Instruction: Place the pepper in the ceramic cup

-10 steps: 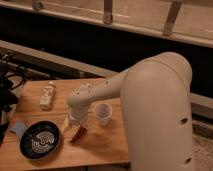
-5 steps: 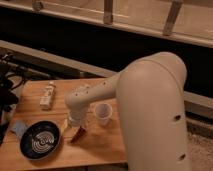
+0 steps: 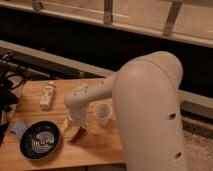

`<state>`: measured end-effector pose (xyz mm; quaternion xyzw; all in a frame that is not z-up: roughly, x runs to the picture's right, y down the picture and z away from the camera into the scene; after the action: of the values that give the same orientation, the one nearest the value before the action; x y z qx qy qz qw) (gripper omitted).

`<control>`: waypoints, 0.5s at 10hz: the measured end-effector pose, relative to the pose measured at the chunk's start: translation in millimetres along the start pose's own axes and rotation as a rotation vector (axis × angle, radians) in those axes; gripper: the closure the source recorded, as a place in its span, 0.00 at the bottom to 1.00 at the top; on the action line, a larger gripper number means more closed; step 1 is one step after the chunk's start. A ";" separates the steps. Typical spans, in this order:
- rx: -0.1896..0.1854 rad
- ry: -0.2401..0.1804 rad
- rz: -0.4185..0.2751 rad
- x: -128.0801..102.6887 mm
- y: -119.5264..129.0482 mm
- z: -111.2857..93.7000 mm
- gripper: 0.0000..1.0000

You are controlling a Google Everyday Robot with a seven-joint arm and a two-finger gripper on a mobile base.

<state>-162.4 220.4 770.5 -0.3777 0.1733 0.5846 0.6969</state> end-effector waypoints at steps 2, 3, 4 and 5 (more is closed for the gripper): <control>0.020 -0.015 0.026 -3.9 -8.7 -6.0 0.20; 0.026 -0.017 0.033 -4.3 -9.2 -6.5 0.20; 0.031 -0.015 0.038 -5.1 -9.6 -4.2 0.20; 0.038 -0.012 0.050 -5.5 -13.0 -0.4 0.20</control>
<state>-151.5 215.9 778.2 -0.3562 0.1897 0.6007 0.6901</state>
